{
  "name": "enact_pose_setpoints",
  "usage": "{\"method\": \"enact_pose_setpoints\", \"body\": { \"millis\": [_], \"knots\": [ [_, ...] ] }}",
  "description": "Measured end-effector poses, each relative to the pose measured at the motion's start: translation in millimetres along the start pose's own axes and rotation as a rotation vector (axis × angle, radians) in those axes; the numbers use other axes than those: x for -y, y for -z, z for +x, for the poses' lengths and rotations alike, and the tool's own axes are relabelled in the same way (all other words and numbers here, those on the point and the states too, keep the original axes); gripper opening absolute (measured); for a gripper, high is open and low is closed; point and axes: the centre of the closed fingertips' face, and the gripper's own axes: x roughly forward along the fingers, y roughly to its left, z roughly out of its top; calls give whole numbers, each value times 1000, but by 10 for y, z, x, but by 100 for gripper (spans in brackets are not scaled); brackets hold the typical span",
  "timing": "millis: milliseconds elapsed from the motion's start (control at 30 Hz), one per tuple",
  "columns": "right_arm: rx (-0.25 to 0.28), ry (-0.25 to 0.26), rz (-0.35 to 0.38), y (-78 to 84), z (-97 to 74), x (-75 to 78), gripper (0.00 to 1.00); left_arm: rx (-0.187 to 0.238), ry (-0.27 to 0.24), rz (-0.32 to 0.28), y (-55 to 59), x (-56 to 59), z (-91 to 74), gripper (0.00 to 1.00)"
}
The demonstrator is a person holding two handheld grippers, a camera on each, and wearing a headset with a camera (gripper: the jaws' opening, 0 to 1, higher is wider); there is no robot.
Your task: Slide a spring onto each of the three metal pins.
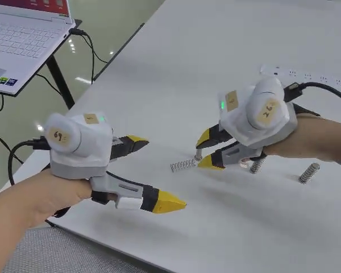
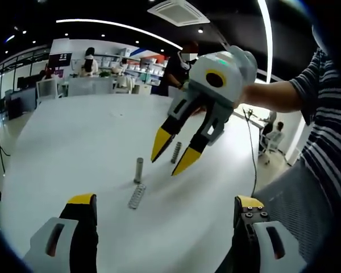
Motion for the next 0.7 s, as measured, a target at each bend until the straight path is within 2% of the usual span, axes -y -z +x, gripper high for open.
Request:
{"method": "enact_pose_setpoints", "body": {
  "millis": [100,333,533,700],
  "knots": [
    [-11,-14,-29,4,88,29,16,1,-3,0,-2,-10,-7,98],
    [-77,-45,-87,102,256,41,13,-4,-6,0,11,-20,-17,98],
    [-96,-46,-89,123,379,53,11,-4,-6,-3,9,-26,-20,98],
    [-114,-16,-81,146,476,100,11,-7,-6,-3,12,-28,-27,97]
  ]
}}
